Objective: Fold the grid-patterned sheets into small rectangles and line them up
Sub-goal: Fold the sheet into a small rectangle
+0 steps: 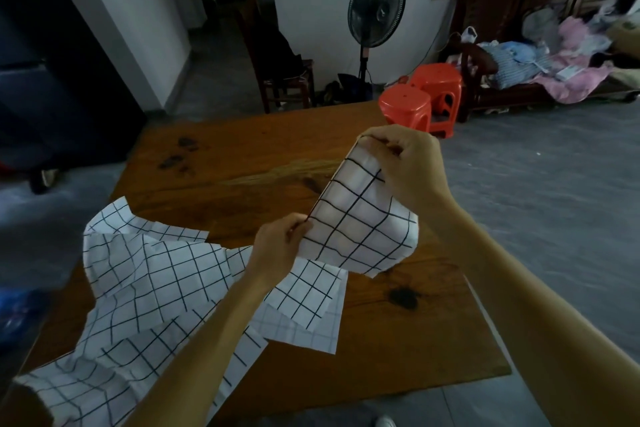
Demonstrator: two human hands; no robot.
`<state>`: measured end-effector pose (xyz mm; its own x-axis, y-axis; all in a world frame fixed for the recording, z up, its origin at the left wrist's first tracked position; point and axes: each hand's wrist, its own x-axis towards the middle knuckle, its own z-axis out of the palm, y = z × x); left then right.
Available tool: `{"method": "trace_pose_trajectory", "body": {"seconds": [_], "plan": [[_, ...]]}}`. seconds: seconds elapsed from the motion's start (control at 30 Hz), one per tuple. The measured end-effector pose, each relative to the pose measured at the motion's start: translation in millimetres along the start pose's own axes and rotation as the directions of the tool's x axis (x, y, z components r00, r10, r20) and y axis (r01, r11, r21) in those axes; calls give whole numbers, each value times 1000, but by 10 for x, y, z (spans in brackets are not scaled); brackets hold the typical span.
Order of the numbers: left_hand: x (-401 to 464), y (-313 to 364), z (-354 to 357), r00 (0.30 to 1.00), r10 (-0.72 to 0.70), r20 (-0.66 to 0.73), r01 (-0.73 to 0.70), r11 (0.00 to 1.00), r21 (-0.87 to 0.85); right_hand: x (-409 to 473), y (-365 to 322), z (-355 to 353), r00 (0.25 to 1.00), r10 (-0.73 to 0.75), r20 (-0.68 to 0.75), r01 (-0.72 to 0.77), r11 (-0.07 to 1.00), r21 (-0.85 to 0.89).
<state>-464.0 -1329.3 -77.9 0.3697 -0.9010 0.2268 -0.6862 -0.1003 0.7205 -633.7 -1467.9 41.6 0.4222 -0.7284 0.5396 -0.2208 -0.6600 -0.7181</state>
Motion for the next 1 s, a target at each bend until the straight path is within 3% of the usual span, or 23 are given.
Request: {"method": "trace_pose_trajectory", "body": {"seconds": [0.23, 0.3, 0.37, 0.43, 0.5, 0.57, 0.77, 1.0], "plan": [[116, -219, -163, 989, -124, 81, 88, 931, 354, -63, 75, 83, 989, -21, -148, 19, 1000, -12], [162, -79, -234, 993, -117, -19, 117, 954, 276, -34, 93, 70, 982, -92, -163, 84, 995, -57], [276, 228, -240, 996, -20, -87, 32, 991, 133, -41, 109, 114, 983, -163, -86, 153, 981, -118], [421, 563, -223, 995, 90, -29, -90, 996, 20, -77, 111, 190, 980, -199, 13, 199, 973, -118], [505, 787, -224, 990, 138, 34, -135, 988, -78, -99, 95, 237, 970, -225, 92, 233, 969, -84], [537, 839, -257, 987, 157, 13, -155, 980, -126, -96, 66, 217, 965, -219, 146, 228, 973, -44], [422, 656, -436, 993, 28, -112, -62, 947, -317, -177, 231, -39, 947, 78, 310, -30, 987, -157], [403, 527, -582, 984, -75, -164, -1, 907, -421, -165, 251, -193, 951, 224, 212, -261, 951, 167]]}}
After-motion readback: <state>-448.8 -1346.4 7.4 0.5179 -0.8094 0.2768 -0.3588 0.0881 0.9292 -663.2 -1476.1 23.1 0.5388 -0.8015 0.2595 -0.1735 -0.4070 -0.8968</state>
